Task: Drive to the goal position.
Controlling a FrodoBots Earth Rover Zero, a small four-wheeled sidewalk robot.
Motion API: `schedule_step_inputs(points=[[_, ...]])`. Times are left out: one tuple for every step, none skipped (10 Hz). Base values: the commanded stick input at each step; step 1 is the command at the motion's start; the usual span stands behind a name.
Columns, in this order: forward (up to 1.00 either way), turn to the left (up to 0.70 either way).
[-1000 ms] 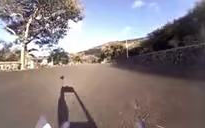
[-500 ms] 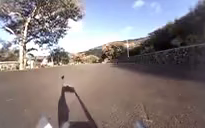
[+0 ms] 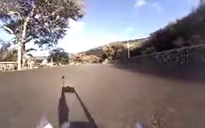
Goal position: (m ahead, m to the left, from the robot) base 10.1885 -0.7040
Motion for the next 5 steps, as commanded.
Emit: schedule_step_inputs(points=[[0.69,0.02],[0.69,0.02],[0.69,0.02],[0.69,0.02],[0.69,0.02]])
